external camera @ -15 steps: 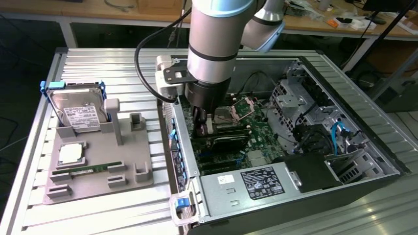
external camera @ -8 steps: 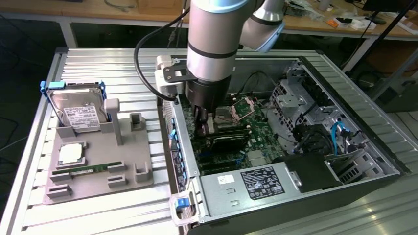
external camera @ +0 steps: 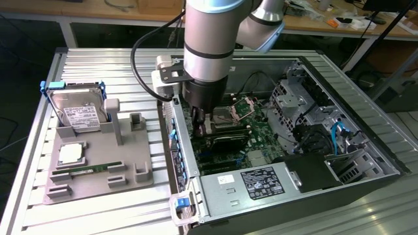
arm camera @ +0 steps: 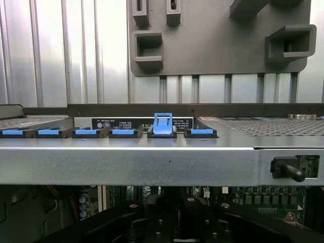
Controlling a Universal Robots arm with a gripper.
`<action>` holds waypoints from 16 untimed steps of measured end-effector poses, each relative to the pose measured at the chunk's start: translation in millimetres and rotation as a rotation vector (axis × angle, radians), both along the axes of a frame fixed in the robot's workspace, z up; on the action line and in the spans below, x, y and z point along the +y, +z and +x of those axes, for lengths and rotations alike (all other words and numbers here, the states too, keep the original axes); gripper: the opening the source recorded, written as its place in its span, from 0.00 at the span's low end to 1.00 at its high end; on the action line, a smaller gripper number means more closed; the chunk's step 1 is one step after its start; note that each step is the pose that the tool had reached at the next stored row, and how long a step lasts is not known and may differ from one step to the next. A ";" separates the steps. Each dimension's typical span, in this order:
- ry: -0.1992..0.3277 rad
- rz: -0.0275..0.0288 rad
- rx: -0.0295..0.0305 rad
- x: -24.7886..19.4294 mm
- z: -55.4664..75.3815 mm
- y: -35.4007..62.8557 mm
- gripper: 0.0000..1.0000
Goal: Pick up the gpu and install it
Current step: 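Press down on the gpu until it lock into place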
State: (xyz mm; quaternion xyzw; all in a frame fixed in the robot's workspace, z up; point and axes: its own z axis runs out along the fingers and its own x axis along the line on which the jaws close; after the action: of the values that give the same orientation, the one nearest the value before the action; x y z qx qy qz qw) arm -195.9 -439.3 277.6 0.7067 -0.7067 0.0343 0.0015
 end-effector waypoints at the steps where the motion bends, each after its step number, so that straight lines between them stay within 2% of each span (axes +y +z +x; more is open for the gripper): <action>1: 0.000 -0.0002 0.0002 0.0 -0.3 -0.3 0.11; 10: 0.000 -0.0021 0.0002 -0.3 -3.8 -7.1 0.11; 13: 0.000 -0.0036 -0.0014 0.0 -3.7 -4.1 0.11; 16: 0.000 -0.0081 -0.0014 -0.1 -3.8 6.1 0.11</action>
State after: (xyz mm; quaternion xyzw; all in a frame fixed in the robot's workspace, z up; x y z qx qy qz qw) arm -199.8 -439.4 283.7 0.7067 -0.7065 0.0376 0.0038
